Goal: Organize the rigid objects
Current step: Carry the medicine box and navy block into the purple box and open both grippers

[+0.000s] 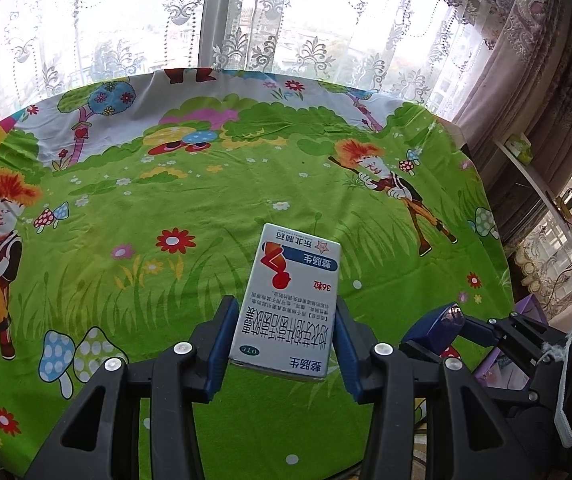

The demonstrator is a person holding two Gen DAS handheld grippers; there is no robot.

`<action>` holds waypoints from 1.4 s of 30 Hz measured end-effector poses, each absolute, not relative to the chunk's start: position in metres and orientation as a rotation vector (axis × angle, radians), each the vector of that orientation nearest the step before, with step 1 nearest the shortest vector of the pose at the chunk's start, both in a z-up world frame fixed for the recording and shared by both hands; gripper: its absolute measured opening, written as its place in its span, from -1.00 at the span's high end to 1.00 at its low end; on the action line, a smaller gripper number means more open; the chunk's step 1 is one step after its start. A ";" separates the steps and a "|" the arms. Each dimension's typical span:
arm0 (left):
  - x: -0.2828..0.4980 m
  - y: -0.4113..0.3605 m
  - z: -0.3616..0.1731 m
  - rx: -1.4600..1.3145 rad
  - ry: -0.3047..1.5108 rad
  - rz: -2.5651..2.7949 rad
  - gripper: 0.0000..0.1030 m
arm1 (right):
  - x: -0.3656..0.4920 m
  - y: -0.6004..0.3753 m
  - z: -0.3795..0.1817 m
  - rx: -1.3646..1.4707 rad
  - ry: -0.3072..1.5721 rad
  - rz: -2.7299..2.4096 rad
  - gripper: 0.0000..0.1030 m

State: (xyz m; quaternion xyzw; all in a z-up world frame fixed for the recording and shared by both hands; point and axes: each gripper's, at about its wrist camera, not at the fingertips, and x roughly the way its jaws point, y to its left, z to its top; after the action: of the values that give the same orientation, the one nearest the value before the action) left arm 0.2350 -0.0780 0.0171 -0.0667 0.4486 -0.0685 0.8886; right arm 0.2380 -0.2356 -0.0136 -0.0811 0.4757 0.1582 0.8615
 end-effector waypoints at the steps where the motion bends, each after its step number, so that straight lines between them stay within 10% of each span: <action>1: 0.232 -0.082 0.020 -0.132 0.928 -0.147 0.09 | 0.234 -0.240 -0.011 -0.166 0.995 0.323 -0.06; 42: 0.102 -0.350 0.022 0.085 1.083 -0.635 0.03 | 0.065 -0.506 0.032 0.083 0.964 -0.225 -0.13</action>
State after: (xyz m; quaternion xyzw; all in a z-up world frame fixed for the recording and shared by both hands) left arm 0.1017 -0.3501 0.0222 0.0397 0.5063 -0.2970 0.8086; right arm 0.0654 -0.5056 0.0319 0.0398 0.4625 -0.1078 0.8791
